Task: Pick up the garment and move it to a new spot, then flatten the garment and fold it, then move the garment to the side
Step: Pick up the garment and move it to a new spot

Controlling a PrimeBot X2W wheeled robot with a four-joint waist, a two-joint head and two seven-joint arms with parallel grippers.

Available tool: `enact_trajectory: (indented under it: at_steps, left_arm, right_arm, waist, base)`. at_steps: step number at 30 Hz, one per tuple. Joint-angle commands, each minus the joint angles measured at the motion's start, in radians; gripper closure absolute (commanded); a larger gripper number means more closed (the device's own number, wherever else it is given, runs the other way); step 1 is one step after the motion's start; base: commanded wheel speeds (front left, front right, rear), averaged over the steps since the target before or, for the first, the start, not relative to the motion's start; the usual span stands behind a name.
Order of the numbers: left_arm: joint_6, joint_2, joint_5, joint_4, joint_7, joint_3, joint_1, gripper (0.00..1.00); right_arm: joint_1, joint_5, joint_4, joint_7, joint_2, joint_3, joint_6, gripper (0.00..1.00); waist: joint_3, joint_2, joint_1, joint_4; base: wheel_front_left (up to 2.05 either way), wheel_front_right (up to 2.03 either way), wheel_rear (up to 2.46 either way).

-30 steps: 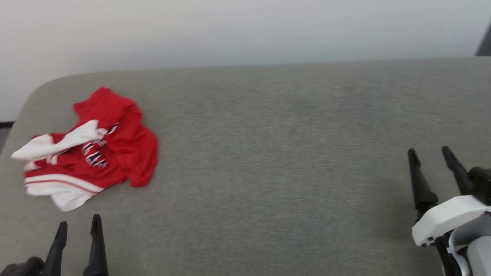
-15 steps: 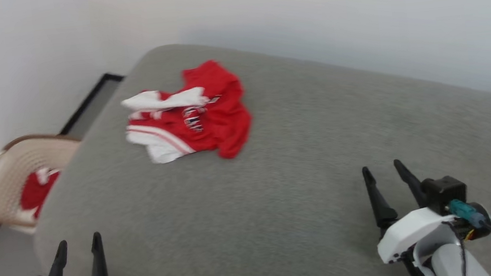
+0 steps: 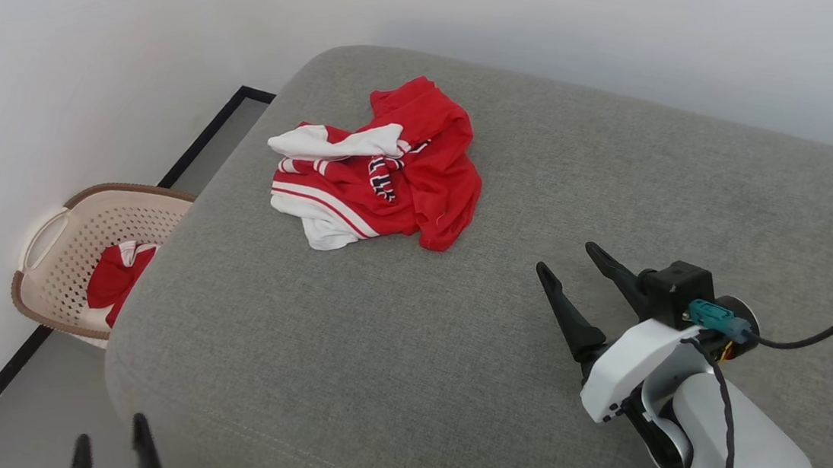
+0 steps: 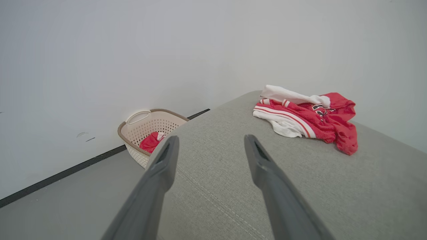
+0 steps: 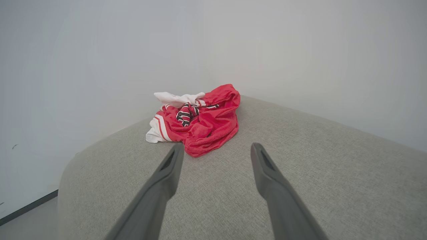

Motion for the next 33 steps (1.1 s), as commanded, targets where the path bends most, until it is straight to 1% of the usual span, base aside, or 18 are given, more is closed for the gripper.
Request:
enact_trajectory:
  at_steps: [1, 3, 6, 10, 12, 13, 16, 18, 22, 26, 28, 30, 33]
  left_arm:
    - [0.002, 0.007, -0.007, 0.005, -0.005, -0.021, -0.003, 0.00]
    - [0.002, 0.037, 0.002, 0.017, -0.005, -0.073, -0.026, 0.00]
    - [0.002, 0.104, -0.002, 0.046, -0.005, -0.184, -0.097, 0.00]
    - [0.002, 0.206, -0.063, 0.075, -0.005, -0.280, -0.224, 0.00]
    - [0.002, 0.260, -0.123, 0.098, -0.004, -0.329, -0.292, 0.00]
    - [0.002, 0.260, -0.123, 0.098, -0.004, -0.329, -0.292, 0.00]
    - [0.002, 0.366, -0.243, 0.139, -0.004, -0.385, -0.399, 0.00]
    - [0.002, 0.450, -0.316, 0.167, -0.004, -0.452, -0.462, 0.00]
    - [0.002, 0.609, -0.497, 0.192, 0.011, -0.627, -0.578, 0.00]
    - [0.002, 0.755, -0.705, 0.195, 0.088, -0.787, -0.667, 0.00]
    - [0.002, 0.811, -0.787, 0.201, 0.120, -0.848, -0.698, 0.00]
    - [0.002, 0.858, -0.844, 0.208, 0.147, -0.906, -0.726, 0.00]
    - [0.002, 0.911, -0.909, 0.237, 0.170, -0.966, -0.766, 0.00]
  right_arm:
    - [-0.003, 0.006, 0.004, -0.005, -0.003, -0.004, 0.000, 0.00]
    - [0.010, 0.000, 0.001, -0.005, -0.003, -0.025, 0.000, 0.00]
    - [0.041, -0.025, -0.011, -0.005, -0.003, -0.080, 0.000, 0.00]
    - [0.043, -0.052, -0.035, -0.005, -0.002, -0.107, 0.000, 0.00]
    - [0.032, -0.066, -0.045, -0.005, -0.002, -0.109, 0.000, 0.00]
    - [0.032, -0.066, -0.045, -0.005, -0.002, -0.109, 0.000, 0.00]
    - [0.004, -0.078, -0.071, -0.005, -0.003, -0.099, 0.000, 0.00]
    - [-0.012, -0.081, -0.091, -0.005, -0.002, -0.097, 0.000, 0.00]
    - [-0.040, -0.079, -0.136, -0.005, -0.002, -0.107, 0.000, 0.00]
    - [-0.059, -0.056, -0.193, -0.005, -0.001, -0.100, 0.000, 0.00]
    - [-0.063, -0.046, -0.217, -0.005, -0.001, -0.092, 0.000, 0.00]
    - [-0.065, -0.037, -0.241, -0.005, -0.001, -0.086, 0.000, 0.00]
    - [-0.064, -0.035, -0.271, -0.005, -0.001, -0.079, 0.000, 0.00]
  waist:
    - [-0.002, 0.0000, 0.0000, -0.006]
    - [-0.001, 0.0000, 0.0000, -0.014]
    - [0.009, 0.0000, 0.0000, -0.026]
    - [0.072, 0.0000, 0.0000, -0.111]
    - [0.115, 0.0000, 0.0000, -0.161]
    - [0.115, 0.0000, 0.0000, -0.161]
    - [0.195, 0.0000, 0.0000, -0.237]
    - [0.248, 0.0000, 0.0000, -0.283]
    - [0.328, 0.0000, 0.0000, -0.358]
    - [0.379, 0.0000, 0.0000, -0.427]
    - [0.389, 0.0000, 0.0000, -0.459]
    - [0.396, 0.0000, 0.0000, -0.488]
    - [0.407, 0.0000, 0.0000, -0.529]
  base:
    - [0.00, 0.00, 0.00]
    - [0.00, 0.00, 0.00]
    - [0.00, 0.00, 0.00]
    - [0.00, 0.00, 0.00]
    - [0.00, 0.00, 0.00]
    - [0.00, 0.00, 0.00]
    - [0.00, 0.00, 0.00]
    - [0.00, 0.00, 0.00]
    - [0.00, 0.00, 0.00]
    - [0.00, 0.00, 0.00]
    - [0.00, 0.00, 0.00]
    - [0.00, 0.00, 0.00]
    - [0.00, 0.00, 0.00]
